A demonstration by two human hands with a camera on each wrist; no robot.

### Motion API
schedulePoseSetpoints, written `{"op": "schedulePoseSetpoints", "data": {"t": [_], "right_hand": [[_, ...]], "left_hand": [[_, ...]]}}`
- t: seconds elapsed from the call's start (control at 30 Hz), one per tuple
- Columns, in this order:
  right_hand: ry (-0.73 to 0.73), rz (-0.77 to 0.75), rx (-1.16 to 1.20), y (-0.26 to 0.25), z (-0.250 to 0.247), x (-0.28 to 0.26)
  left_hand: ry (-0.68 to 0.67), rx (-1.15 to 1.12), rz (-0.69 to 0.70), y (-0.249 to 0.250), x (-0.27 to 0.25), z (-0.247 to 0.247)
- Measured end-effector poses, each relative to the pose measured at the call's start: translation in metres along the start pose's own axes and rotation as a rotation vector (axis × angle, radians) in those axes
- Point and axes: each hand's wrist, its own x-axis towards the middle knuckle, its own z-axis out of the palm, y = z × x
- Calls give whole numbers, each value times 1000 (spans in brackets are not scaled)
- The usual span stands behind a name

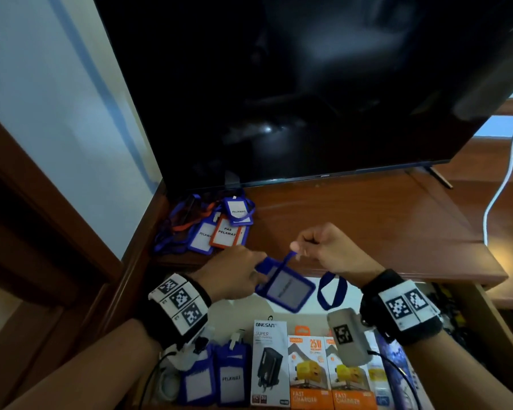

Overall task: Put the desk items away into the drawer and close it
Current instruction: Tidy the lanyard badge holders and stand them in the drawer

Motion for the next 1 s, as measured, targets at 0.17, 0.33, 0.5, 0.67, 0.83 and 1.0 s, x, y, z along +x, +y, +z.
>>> {"op": "schedulePoseSetpoints", "data": {"t": [0.17,0.33,0.5,0.67,0.83,1.0], "right_hand": [[-31,68,23,17,9,-2],[-23,112,215,34,17,-1],[2,90,374,36,30,-6],[-14,164,553,41,52,1],[-51,185,503,42,66,3],[-142,161,250,22,67,-5]], "left_hand": [[-181,-85,38,4,-6,4],[-113,-689,59,-11,-8,2],[87,-1003,53,-9,-8,0],[353,-1358,-5,0,0,-2],[659,-1297,-164,1,11,-9],[784,-1114,-278,-2,17,-2]]}}
